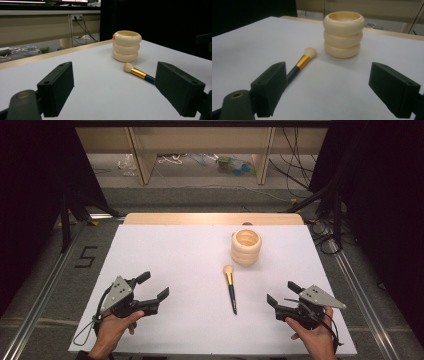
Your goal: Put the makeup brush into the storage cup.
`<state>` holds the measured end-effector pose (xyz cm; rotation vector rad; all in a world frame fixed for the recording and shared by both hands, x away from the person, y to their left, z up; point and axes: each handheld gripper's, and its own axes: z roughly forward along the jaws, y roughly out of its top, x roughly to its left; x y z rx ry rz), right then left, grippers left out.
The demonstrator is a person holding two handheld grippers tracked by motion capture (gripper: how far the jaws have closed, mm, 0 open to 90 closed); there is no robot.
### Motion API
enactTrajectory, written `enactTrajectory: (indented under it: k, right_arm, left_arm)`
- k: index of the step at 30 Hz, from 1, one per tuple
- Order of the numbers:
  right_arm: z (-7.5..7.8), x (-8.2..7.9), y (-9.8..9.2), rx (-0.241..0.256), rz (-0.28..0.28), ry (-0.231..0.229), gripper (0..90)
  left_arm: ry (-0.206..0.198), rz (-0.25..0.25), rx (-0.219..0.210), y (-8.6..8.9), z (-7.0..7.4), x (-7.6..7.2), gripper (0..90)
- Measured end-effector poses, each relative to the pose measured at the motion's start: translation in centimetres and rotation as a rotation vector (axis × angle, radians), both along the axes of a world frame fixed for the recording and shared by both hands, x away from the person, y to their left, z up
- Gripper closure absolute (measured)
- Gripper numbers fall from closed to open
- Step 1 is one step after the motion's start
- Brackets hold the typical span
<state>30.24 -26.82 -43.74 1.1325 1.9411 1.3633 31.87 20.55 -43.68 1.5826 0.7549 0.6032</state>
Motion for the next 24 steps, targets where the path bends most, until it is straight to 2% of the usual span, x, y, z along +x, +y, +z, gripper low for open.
enactTrajectory:
  k: [1, 3, 6, 10, 11, 14, 16, 18, 20, 22, 23, 24]
  right_arm:
    - [0.0, 0.0, 0.1, 0.004, 0.000, 0.016, 16.1]
    - [-0.1, 0.1, 0.1, -0.014, 0.007, 0.022, 16.1]
    - [-0.1, 0.0, 0.2, -0.011, 0.016, 0.039, 16.1]
    - [-0.3, 0.3, 0.3, -0.008, 0.016, 0.027, 16.2]
    - [-0.2, 0.2, 0.3, -0.016, 0.014, 0.047, 16.5]
    - [-0.3, 0.3, 0.2, -0.026, 0.020, 0.045, 16.6]
    - [-0.3, 0.3, 0.3, -0.022, 0.019, 0.063, 16.6]
    - [-0.4, 0.4, 0.3, -0.020, 0.024, 0.055, 16.7]
    - [-0.3, 0.5, 0.4, -0.025, 0.036, 0.083, 16.9]
    - [-0.3, 0.6, 0.4, -0.036, 0.040, 0.088, 16.9]
    - [-0.4, 0.8, 0.6, -0.025, 0.048, 0.094, 16.9]
    - [-0.3, 1.1, 0.7, -0.039, 0.068, 0.100, 16.9]
  left_arm:
    - [0.000, 0.000, -0.001, 0.0, 0.0, 0.0, 15.7]
    - [0.000, 0.000, 0.005, 0.0, 0.0, 0.0, 15.7]
    - [0.002, 0.001, 0.004, 0.0, 0.0, 0.0, 15.7]
    - [0.006, 0.002, 0.001, -0.1, -0.1, 0.0, 15.7]
    - [0.006, 0.002, 0.000, -0.1, -0.1, 0.0, 15.7]
    - [0.005, 0.000, 0.002, -0.1, 0.0, 0.0, 15.7]
    - [0.005, 0.001, -0.004, -0.1, 0.0, 0.0, 15.7]
    - [0.005, 0.001, -0.002, -0.1, 0.0, 0.0, 15.7]
    - [0.003, 0.000, 0.001, -0.1, 0.0, 0.0, 15.7]
    - [0.004, 0.002, 0.002, -0.1, 0.0, 0.0, 15.7]
    - [0.003, 0.002, 0.005, -0.1, -0.1, 0.1, 15.7]
    - [0.003, 0.002, 0.005, -0.1, -0.1, 0.1, 15.7]
